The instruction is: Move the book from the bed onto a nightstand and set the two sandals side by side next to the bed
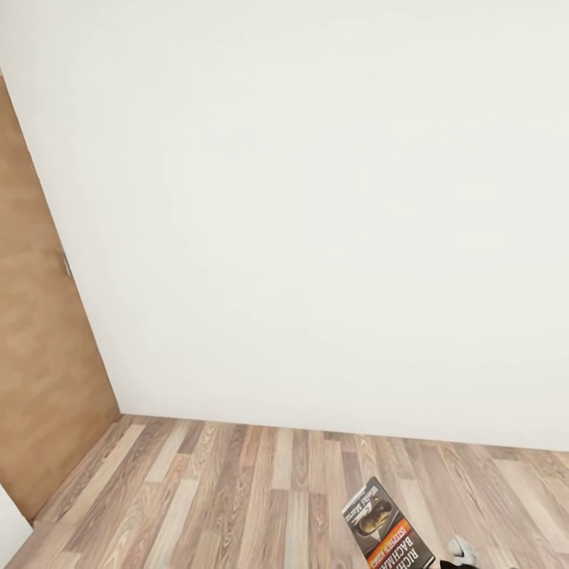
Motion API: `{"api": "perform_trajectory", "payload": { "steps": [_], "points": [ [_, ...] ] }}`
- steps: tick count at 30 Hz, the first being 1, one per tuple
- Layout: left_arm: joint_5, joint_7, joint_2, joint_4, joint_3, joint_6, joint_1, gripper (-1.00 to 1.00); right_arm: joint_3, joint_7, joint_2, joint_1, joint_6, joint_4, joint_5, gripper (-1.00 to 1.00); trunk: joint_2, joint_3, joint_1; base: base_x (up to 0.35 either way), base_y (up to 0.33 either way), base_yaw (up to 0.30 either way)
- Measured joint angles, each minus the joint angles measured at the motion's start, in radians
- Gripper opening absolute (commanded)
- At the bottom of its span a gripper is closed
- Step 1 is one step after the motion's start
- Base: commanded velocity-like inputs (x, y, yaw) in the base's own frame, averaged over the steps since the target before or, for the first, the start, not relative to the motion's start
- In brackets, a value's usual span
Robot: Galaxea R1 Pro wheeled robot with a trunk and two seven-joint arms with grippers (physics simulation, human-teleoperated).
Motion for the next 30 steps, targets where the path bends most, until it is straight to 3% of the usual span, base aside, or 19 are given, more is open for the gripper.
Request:
{"api": "perform_trajectory", "payload": {
  "steps": [9, 30],
  "points": [
    [0.0, 0.0, 0.0, 0.0, 0.0, 0.0, 0.0, 1.0, 0.0, 0.0, 0.0, 0.0, 0.0, 0.0, 0.0, -1.0, 0.0, 0.0, 0.0, 0.32, 0.0, -0.15],
    [0.0, 0.0, 0.0, 0.0, 0.0, 0.0, 0.0, 1.0, 0.0, -0.001, 0.0, -0.001, 0.0, 0.0, 0.0, -1.0, 0.0, 0.0, 0.0, 0.32, 0.0, -0.005]
  ]
}}
